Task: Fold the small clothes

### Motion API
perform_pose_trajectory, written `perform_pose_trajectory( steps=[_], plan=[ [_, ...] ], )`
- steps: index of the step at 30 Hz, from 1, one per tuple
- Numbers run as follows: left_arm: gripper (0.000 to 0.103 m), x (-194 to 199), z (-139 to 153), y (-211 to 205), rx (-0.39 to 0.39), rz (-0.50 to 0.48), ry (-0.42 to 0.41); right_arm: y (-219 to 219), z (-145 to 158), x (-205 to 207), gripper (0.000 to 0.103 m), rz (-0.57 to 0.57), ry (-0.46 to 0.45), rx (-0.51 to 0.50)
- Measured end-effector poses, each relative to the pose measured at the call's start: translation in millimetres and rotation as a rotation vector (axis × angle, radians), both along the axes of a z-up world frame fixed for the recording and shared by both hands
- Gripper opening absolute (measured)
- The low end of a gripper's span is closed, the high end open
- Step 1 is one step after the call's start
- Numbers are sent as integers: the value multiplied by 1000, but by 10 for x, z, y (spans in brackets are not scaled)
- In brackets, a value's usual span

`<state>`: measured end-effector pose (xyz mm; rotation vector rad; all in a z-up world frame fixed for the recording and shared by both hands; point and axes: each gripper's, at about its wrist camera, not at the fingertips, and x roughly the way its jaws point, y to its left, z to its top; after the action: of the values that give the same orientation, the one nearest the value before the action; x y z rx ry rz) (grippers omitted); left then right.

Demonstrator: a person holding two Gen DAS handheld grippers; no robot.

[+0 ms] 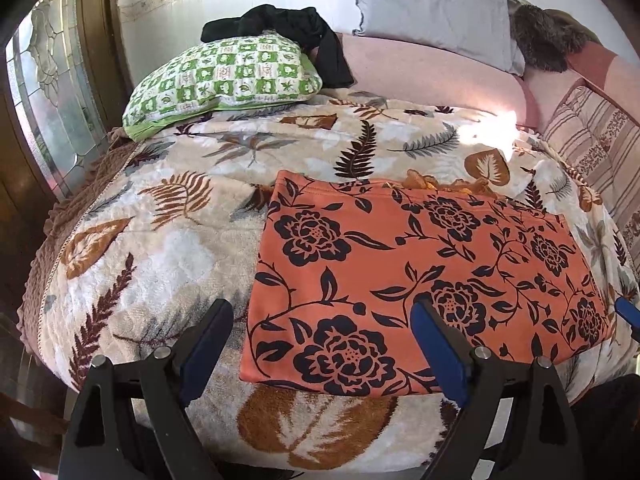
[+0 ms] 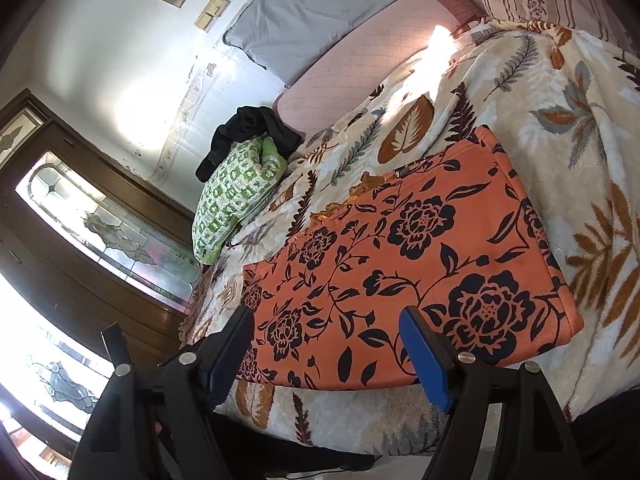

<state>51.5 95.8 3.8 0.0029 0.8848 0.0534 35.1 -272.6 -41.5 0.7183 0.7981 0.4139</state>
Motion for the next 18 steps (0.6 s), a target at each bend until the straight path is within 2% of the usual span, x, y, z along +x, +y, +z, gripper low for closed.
perform_pose_trajectory(
  steps=[2, 5, 9, 13, 18],
  plan=[
    [91, 12, -1, -42, 47, 11, 30, 16, 38, 50, 80, 12, 1, -28],
    [91, -22, 18, -78, 98, 19, 30, 56, 36, 180, 81, 40, 23, -57],
    [91, -76, 51, -27, 79, 40, 32, 83, -67, 353, 81, 40, 56, -41],
    [91, -112, 69, -10, 76, 37, 35, 69, -287, 511, 81, 24, 126, -10],
    [91, -124, 87, 29, 49, 49, 35, -47, -467, 585, 81, -15, 190, -28]
  ],
)
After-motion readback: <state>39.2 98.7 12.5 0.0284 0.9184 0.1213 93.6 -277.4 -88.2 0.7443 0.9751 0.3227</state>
